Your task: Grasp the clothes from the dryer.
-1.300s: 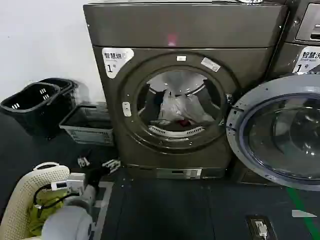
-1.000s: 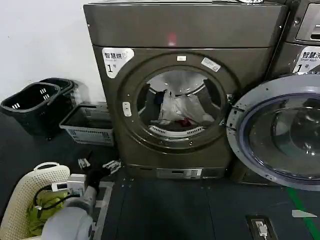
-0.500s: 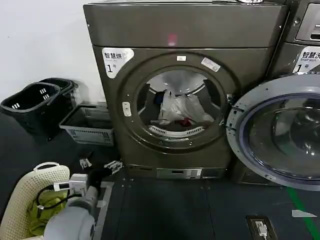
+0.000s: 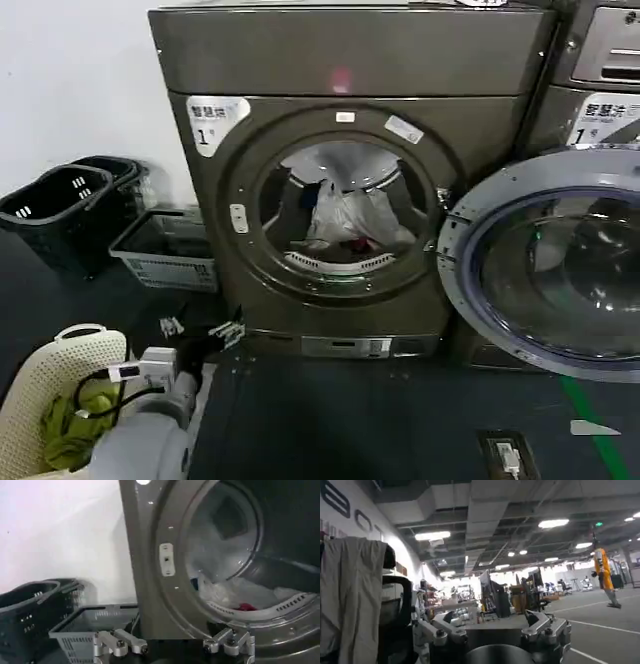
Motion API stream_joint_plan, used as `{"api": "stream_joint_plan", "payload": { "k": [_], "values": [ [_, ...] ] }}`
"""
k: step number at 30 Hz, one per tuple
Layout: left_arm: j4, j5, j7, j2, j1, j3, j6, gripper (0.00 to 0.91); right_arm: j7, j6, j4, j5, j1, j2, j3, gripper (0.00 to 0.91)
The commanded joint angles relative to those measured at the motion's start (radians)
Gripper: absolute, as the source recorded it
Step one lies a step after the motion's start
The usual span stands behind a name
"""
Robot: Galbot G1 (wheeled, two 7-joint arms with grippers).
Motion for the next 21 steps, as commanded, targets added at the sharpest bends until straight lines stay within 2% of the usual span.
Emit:
{"api": "stream_joint_plan", "payload": {
  "k": [1,21],
  "values": [
    [0.002,-0.004,0.000,0.000,0.000,-0.001,0.049,0.907,0.001,0.002,0.001,0.000,0.000,0.000,0.000,0.907],
    [0.012,0.011,0.019,0.002,0.001,0.002,0.049,0.907,0.001,0.005,-0.006,-0.002,0.001,0.004,0.001,0.907]
  ]
}}
